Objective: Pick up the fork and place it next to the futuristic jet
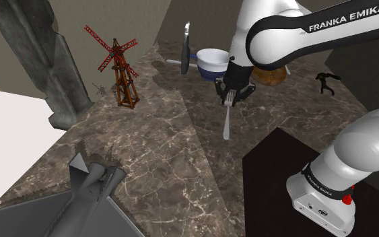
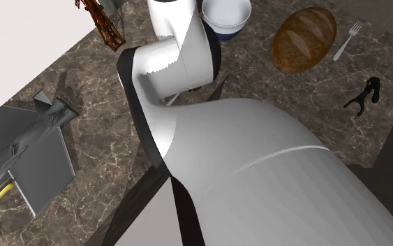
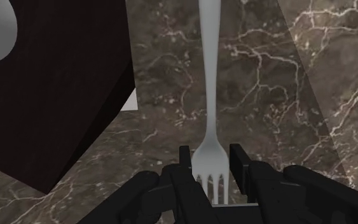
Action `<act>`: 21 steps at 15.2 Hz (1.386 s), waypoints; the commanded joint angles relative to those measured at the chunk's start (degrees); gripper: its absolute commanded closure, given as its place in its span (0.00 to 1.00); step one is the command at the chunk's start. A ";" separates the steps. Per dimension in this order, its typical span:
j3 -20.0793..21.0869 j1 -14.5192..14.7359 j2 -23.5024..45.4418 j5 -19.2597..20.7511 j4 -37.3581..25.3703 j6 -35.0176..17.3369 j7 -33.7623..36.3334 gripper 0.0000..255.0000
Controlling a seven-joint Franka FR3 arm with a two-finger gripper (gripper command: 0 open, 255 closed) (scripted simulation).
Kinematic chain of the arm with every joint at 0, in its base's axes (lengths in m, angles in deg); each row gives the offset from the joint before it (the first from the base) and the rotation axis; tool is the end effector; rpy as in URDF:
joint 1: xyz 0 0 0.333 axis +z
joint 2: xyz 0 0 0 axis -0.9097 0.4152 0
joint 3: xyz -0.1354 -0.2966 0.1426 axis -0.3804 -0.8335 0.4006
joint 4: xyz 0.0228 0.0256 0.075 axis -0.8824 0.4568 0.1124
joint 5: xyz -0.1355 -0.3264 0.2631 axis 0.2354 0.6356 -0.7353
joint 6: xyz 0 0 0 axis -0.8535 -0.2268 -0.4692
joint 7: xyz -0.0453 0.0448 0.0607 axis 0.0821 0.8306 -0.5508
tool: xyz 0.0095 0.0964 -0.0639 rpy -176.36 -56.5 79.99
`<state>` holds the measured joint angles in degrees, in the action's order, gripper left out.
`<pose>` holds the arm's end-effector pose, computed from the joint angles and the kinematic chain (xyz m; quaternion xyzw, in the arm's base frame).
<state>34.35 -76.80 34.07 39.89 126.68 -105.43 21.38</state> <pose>0.3869 0.1164 0.4120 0.8958 -0.4432 0.0338 0.0059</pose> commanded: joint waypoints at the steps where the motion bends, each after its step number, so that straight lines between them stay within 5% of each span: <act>1: -0.42 0.03 -0.76 0.14 -1.12 1.90 -0.06 1.00; 16: -3.15 -0.30 -3.94 1.56 -10.01 13.95 -0.46 1.00; 21: 2.27 2.85 -5.19 -1.66 -10.88 15.32 6.34 1.00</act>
<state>35.84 -74.55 29.40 38.81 115.92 -90.63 26.57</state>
